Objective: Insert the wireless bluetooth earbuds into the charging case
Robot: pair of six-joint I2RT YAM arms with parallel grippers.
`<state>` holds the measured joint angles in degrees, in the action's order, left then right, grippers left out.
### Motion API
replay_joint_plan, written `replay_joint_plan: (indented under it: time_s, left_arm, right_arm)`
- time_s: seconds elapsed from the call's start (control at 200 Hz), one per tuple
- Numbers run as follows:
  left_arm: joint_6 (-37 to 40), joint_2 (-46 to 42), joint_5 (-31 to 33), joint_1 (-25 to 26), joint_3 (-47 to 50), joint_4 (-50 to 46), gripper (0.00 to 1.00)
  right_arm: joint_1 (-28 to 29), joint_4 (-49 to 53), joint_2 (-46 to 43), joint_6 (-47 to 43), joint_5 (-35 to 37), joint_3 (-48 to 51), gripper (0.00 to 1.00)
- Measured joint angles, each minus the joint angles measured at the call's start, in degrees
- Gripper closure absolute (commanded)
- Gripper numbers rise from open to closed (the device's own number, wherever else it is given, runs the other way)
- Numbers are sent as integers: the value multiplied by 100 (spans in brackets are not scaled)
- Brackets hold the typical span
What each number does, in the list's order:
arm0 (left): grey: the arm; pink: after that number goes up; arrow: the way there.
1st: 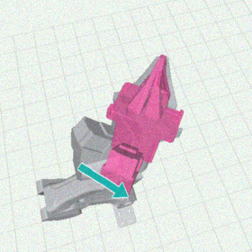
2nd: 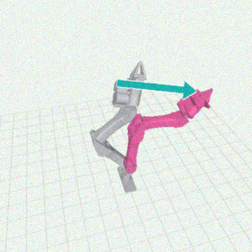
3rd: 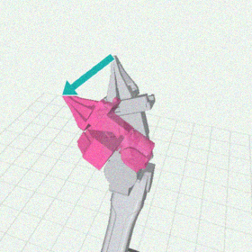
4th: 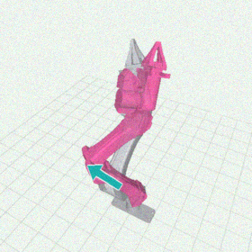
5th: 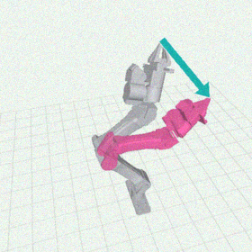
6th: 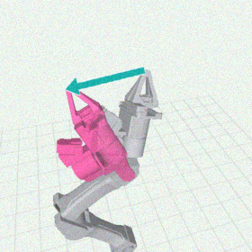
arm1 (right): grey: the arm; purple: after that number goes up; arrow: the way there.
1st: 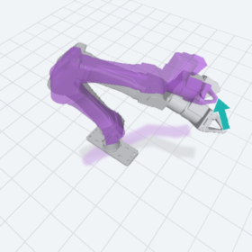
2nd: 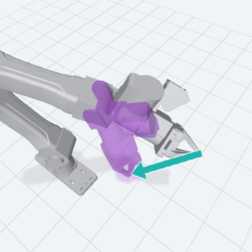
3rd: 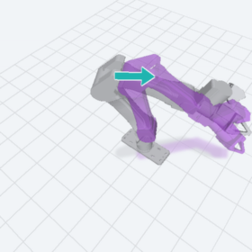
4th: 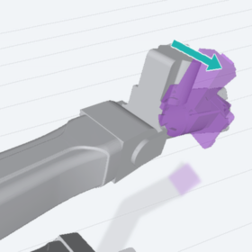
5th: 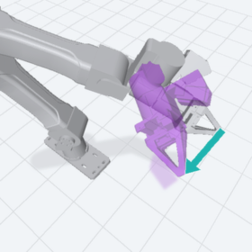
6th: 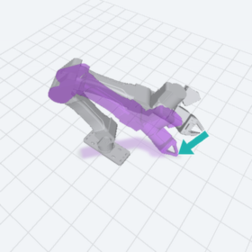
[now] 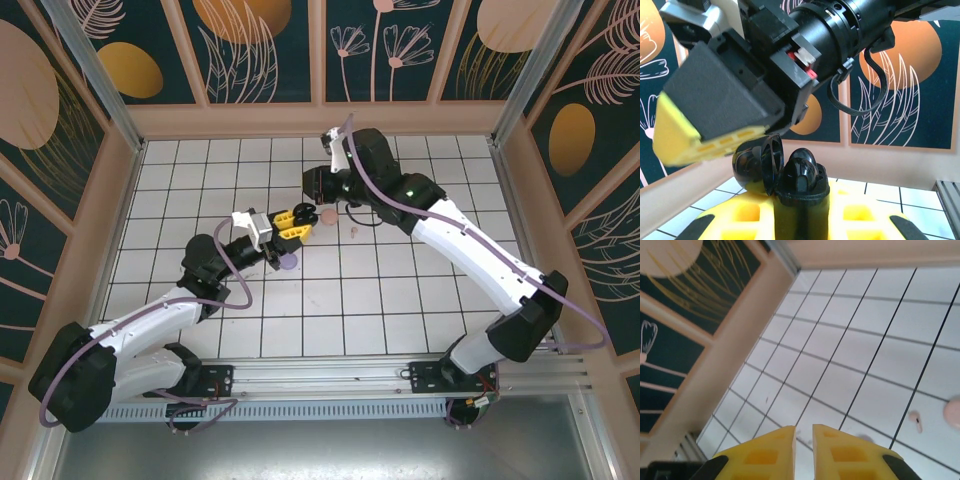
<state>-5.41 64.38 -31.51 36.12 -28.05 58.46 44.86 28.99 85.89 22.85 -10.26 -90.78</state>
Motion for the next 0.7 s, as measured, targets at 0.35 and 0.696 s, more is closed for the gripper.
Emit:
replay_joint_plan:
  time_s: [0.35,0.696]
  left_arm:
    - [26,227,-72,26,-11,-251,100]
    - [-433,317,603,20,0,-74,100]
  right_arm:
    - [420,201,-835,50,-2,822,93]
    - [-7,-68,-2267,776,946,1829,62]
